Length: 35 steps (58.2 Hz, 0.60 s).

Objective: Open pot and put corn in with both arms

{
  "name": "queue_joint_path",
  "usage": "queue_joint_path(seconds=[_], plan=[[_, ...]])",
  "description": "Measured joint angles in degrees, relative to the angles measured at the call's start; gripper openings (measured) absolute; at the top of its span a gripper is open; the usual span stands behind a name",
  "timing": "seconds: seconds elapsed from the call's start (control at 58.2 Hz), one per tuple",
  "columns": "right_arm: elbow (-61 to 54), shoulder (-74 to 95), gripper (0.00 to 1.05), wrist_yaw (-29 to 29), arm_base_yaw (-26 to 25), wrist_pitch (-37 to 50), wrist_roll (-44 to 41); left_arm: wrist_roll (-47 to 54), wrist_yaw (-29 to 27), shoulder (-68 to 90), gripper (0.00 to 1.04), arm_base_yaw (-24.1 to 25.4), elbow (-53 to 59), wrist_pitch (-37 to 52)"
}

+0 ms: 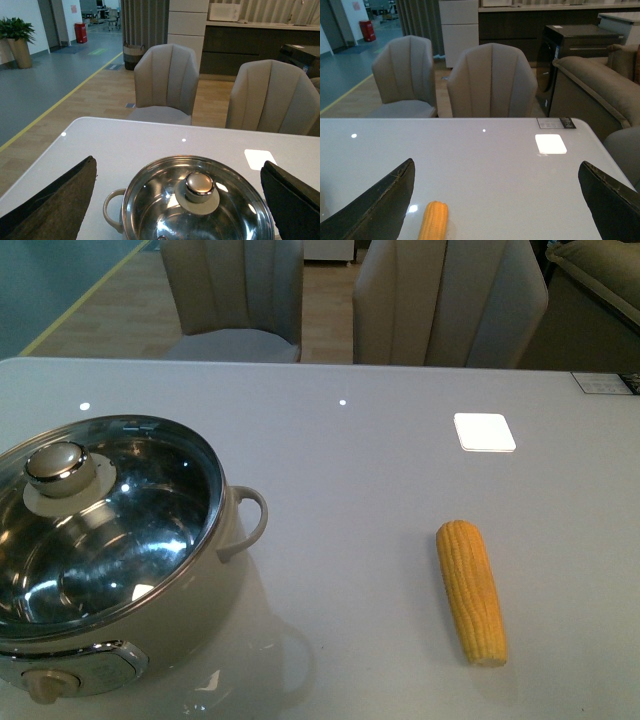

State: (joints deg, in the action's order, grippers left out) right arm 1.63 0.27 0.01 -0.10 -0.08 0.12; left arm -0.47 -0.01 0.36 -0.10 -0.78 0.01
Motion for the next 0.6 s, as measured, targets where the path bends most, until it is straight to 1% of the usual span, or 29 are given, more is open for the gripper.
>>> queue_joint_path(seconds=[0.601], plan=[[0.0, 0.0, 0.96, 0.0, 0.0, 0.0, 0.0, 0.0, 0.0, 0.0, 0.98, 0.0, 0.0, 0.0]])
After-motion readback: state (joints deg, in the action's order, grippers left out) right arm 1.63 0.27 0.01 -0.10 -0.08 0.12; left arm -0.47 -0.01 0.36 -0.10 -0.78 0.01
